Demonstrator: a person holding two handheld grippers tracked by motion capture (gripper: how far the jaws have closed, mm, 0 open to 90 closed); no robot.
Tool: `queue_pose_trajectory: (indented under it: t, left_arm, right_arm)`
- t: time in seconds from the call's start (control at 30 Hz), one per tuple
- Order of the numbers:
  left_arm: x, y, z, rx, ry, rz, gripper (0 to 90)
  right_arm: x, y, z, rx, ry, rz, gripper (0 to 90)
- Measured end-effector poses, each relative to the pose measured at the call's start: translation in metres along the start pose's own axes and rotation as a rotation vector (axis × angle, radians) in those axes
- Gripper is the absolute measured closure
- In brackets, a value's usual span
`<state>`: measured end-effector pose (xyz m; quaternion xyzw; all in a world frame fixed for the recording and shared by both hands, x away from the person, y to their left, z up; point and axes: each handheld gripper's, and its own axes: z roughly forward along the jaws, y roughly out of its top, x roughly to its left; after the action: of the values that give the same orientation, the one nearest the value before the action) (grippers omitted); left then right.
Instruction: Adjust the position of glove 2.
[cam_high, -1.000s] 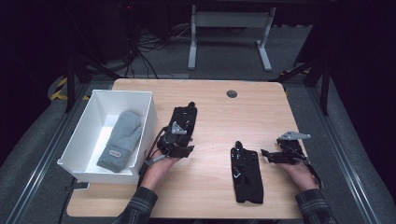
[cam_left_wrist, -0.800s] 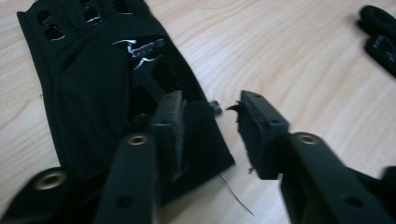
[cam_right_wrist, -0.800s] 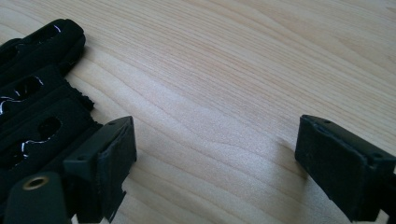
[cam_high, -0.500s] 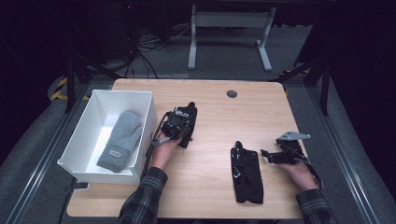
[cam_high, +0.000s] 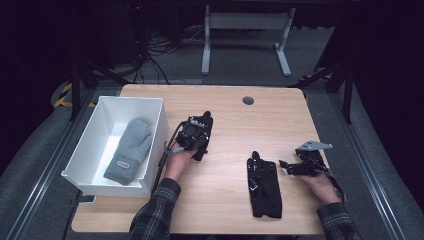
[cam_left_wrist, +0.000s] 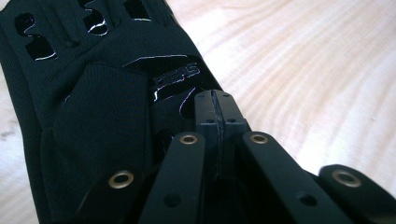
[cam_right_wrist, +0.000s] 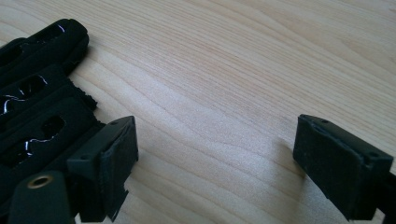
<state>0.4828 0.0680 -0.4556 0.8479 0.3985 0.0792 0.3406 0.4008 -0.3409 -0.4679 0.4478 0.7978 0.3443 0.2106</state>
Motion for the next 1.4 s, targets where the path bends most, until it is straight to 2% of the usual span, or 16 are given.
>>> queue_pose_trajectory:
  t: [0.1,0.13,0.47,0.67,1.0,1.27,1.4]
  left_arm:
    - [-0.007,-0.005,-0.002,0.001,-0.017,0.006,90.0]
    - [-0.012,-0.007,-0.003,0.001,-0.036,0.013,90.0]
    - [-0.038,-0.020,-0.010,0.024,-0.091,0.053,90.0]
    - [-0.057,-0.030,-0.016,0.043,-0.125,0.103,90.0]
    - [-0.078,-0.046,-0.023,0.070,-0.229,0.099,90.0]
    - [-0.098,-0.056,-0.028,0.082,-0.265,0.119,90.0]
    - [-0.102,-0.055,-0.030,0.084,-0.266,0.126,90.0]
  right_arm:
    - [0.000,0.000,0.000,0.000,0.000,0.000,14.2]
    - [0.000,0.000,0.000,0.000,0.000,0.000,14.2]
    - [0.000,0.000,0.000,0.000,-0.001,-0.001,14.4]
    - [0.000,0.000,0.000,0.000,-0.001,-0.001,14.4]
    - [0.000,0.000,0.000,0.000,-0.001,0.000,14.5]
    - [0.000,0.000,0.000,0.000,-0.001,0.000,14.5]
    - [0.000,0.000,0.000,0.001,-0.001,0.000,14.4]
